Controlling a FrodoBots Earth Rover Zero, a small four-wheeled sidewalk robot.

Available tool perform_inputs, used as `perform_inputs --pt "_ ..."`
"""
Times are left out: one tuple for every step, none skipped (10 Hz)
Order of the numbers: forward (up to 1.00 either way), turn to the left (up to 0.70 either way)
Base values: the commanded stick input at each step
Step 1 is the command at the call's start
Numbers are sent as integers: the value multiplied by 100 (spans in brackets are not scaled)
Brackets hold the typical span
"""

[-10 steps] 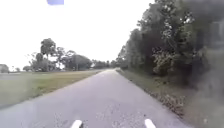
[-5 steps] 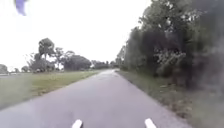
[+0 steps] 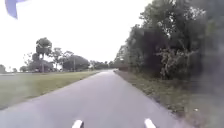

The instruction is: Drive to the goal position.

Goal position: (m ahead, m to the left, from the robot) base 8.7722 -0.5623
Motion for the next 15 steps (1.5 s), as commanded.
perform_inputs --pt "83 3" --pt "83 3" --pt "83 3" --pt "83 3" --pt "83 11" --pt "83 23" --pt "83 33" --pt "83 33" --pt "83 23" --pt "83 3" --pt "83 3" --pt "83 3" --pt "83 3" --pt "83 3" --pt "83 3"
